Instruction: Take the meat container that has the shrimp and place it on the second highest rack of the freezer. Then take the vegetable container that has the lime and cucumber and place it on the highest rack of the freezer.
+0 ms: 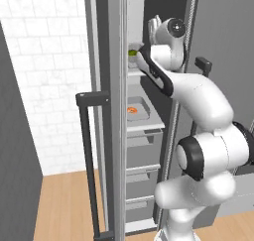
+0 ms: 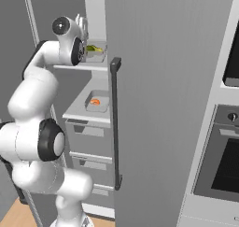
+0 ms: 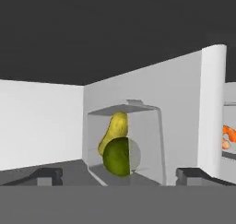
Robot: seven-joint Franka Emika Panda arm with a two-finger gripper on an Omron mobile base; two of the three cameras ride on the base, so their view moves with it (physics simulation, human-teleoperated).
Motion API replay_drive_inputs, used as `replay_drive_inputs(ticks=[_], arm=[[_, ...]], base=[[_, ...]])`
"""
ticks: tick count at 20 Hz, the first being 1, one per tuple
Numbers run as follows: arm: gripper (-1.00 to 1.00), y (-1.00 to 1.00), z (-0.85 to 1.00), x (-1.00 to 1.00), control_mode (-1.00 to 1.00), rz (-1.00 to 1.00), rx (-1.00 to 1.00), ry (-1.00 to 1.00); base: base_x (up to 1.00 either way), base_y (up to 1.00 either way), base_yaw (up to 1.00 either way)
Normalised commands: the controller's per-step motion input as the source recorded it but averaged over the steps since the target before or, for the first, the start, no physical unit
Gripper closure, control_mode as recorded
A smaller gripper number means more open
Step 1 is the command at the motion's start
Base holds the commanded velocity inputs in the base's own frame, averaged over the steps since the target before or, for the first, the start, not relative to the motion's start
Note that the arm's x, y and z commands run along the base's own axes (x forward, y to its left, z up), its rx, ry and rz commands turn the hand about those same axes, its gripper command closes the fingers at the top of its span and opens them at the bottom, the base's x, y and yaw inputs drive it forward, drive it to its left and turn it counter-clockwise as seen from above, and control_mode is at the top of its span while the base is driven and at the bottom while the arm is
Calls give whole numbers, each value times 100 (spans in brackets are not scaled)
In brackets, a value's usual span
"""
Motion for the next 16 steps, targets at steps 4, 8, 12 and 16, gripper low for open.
replay_drive_inputs(ticks=[4, 8, 12, 16], arm=[[-100, -5, 14, -100, -100, 12, 3, -8], [-100, 0, -11, -100, -100, 8, 0, 3], [-100, 0, -50, -100, -100, 0, 0, 34], [-100, 0, -75, -100, -100, 0, 0, 45]], base=[[0, 0, 0], [0, 0, 0], [0, 0, 0], [0, 0, 0]])
